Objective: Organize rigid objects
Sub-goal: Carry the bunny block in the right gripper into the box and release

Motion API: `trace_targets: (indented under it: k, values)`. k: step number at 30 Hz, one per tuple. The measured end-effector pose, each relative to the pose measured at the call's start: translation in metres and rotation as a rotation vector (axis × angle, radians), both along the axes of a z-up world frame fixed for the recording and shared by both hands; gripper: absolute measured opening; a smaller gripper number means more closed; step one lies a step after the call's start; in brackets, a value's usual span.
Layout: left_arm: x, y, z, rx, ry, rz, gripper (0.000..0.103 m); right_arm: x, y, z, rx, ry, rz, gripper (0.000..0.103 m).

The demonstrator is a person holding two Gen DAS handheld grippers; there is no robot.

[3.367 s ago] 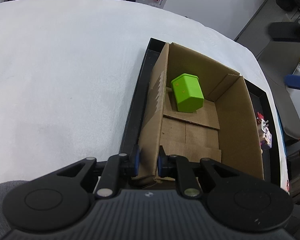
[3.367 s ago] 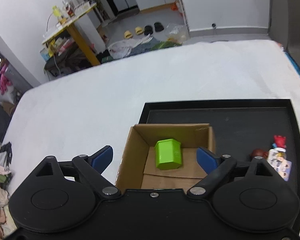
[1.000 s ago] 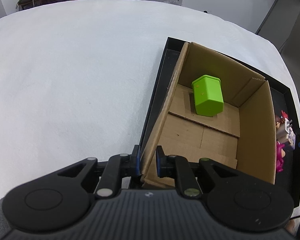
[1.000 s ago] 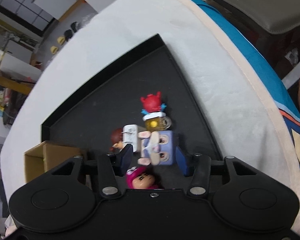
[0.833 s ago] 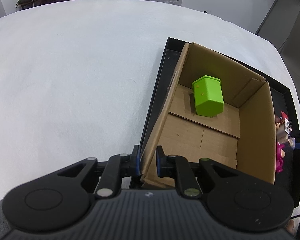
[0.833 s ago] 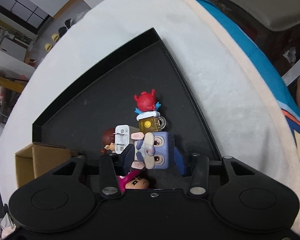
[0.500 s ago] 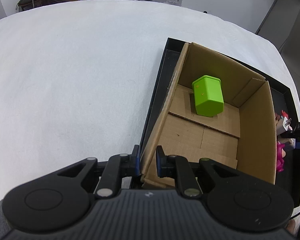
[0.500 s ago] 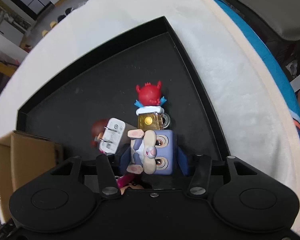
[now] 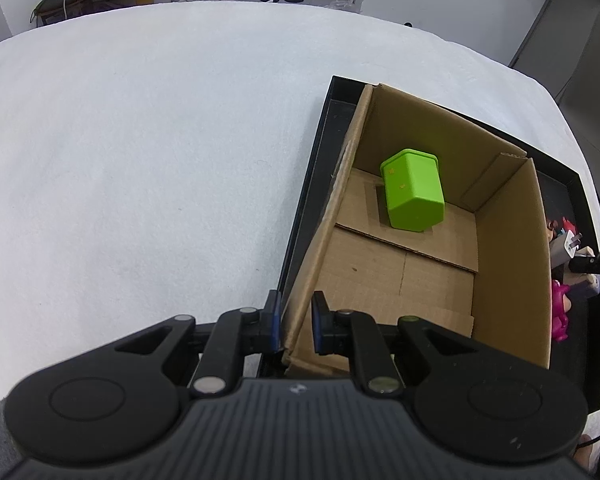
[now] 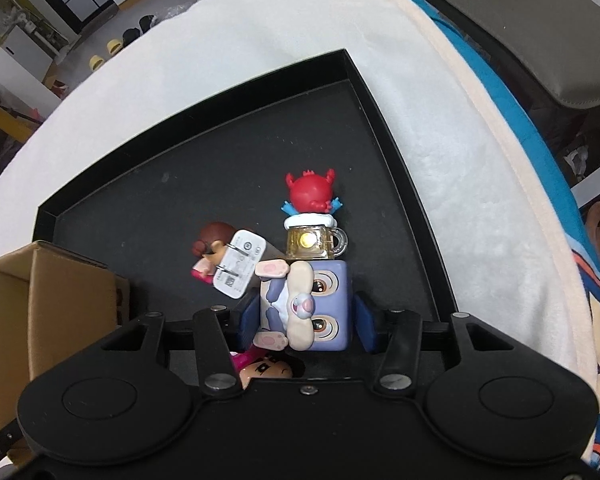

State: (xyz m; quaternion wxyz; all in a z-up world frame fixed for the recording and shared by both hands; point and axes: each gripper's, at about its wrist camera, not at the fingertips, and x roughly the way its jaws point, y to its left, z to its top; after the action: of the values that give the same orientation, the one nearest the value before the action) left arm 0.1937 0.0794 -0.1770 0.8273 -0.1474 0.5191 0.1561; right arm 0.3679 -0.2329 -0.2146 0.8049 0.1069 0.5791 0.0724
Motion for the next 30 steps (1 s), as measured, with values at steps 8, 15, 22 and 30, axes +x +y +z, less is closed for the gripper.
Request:
trace_targets:
  k: [8,15,22,30]
  values:
    - [-0.004,0.002,0.003,-0.035,-0.008,0.007,0.013,-0.012,-0.006,0.013,0.016,-0.031,0.021,0.047]
    - [-0.006,0.004,0.003,-0.064,-0.015,0.014,0.013,-0.02,-0.001,0.031,0.005,-0.039,0.046,0.047]
    - [-0.009,0.007,0.003,-0.094,-0.024,0.01,0.014,-0.023,0.014,0.059,-0.002,-0.074,0.069,0.047]
    - [-0.012,0.006,0.001,-0.118,-0.039,0.01,0.014,-0.026,0.038,0.086,-0.003,-0.105,0.094,0.047]
